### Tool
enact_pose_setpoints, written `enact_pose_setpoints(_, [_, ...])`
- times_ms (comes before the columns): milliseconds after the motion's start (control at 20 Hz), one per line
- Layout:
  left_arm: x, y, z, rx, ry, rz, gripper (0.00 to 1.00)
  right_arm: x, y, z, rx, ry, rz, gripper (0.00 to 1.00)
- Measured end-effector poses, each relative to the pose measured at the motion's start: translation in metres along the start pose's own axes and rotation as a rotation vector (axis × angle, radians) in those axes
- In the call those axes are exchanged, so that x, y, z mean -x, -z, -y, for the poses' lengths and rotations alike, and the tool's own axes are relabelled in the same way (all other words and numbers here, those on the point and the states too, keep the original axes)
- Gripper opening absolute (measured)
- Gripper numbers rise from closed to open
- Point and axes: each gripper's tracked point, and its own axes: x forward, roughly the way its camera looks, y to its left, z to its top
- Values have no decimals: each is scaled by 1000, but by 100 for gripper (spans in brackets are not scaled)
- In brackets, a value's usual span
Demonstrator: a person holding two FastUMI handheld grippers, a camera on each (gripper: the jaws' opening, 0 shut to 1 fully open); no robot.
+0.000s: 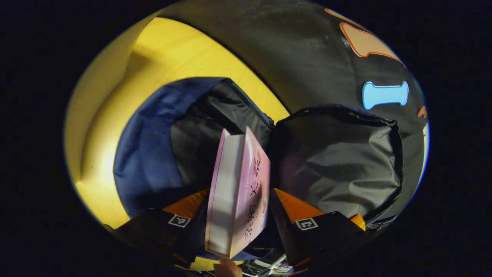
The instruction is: Open the schoolbag, grab two books from the bookshelf and put them into the schoolbag.
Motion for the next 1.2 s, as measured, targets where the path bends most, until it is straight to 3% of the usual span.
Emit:
enact_pose_setpoints(100, [11, -7, -5, -84, -37, 18, 84, 0, 1, 1, -2, 2, -1, 3])
enact_pose_setpoints(300, [36, -29, -4, -258, -102, 103, 96, -1, 2, 1, 4, 7, -2, 3])
enact_pose_setpoints(500, [72, -47, -3, -450, -146, 191, 97, -1, 4, 0, 7, 7, -4, 3])
enact_pose_setpoints(750, [131, -79, -5, -618, -207, 315, 97, 0, 6, -1, 11, 12, -3, 3])
enact_pose_setpoints(850, [159, -95, -7, -669, -228, 374, 97, 1, 5, 0, 9, 14, -2, 3])
enact_pose_setpoints(1200, [249, -151, -33, -669, -286, 493, 97, 1, 7, -1, 21, 22, -3, 3])
